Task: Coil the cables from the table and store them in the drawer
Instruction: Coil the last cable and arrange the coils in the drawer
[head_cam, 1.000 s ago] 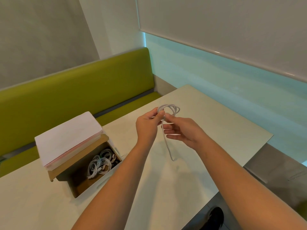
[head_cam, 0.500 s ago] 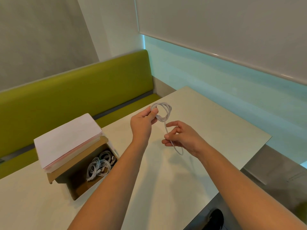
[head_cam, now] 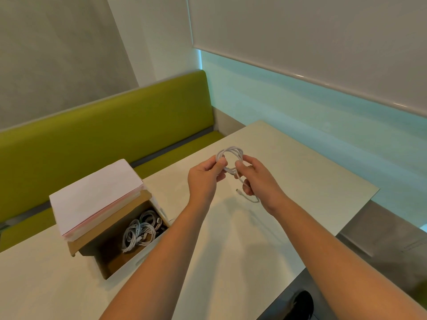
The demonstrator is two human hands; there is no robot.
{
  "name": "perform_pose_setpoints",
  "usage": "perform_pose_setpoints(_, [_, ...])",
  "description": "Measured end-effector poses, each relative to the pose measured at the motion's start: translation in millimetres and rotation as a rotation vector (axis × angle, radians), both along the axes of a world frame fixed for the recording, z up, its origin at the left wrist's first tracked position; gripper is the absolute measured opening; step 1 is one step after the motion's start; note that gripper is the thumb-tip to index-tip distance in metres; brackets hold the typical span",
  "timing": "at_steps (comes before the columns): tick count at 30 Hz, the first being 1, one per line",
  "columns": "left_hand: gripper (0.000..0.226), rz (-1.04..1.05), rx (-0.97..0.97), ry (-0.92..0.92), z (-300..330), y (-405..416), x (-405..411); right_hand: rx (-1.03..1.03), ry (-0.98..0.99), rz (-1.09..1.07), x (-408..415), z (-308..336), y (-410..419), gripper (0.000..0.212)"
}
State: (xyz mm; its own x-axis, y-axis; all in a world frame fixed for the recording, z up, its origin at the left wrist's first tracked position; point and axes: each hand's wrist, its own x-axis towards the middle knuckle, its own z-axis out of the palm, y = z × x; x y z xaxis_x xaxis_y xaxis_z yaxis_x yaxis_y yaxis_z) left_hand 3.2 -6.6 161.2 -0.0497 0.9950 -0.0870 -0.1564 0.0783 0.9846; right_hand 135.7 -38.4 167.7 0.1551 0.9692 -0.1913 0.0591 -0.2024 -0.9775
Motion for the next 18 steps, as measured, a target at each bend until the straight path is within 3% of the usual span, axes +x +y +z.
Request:
perform_pose_setpoints(5, [0.02, -0.013, 0.019, 0.051, -4.2, -8.4, 4.1, 0.107, -0.253, -0.13, -4.7, -6.3, 6.3, 0.026])
perform_pose_setpoints(13, [0.023, -0.033, 0.074, 0.244, -12.9, -13.3, 5.8, 0.128, -0.749, -0.159, -8.7, -9.8, 1.8, 0.036])
perform_pose_setpoints(15, [0.02, -0.023, 0.031, 0.176, -12.4, -12.7, 4.6, 0.127, -0.688, -0.157, -8.9, -10.6, 1.4, 0.036])
perform_pose_setpoints(18, [0.014, 0.016, -0.039, 0.034, -12.8, -13.5, 1.1, 0.118, -0.324, -0.092, -6.3, -8.9, 1.8, 0.023])
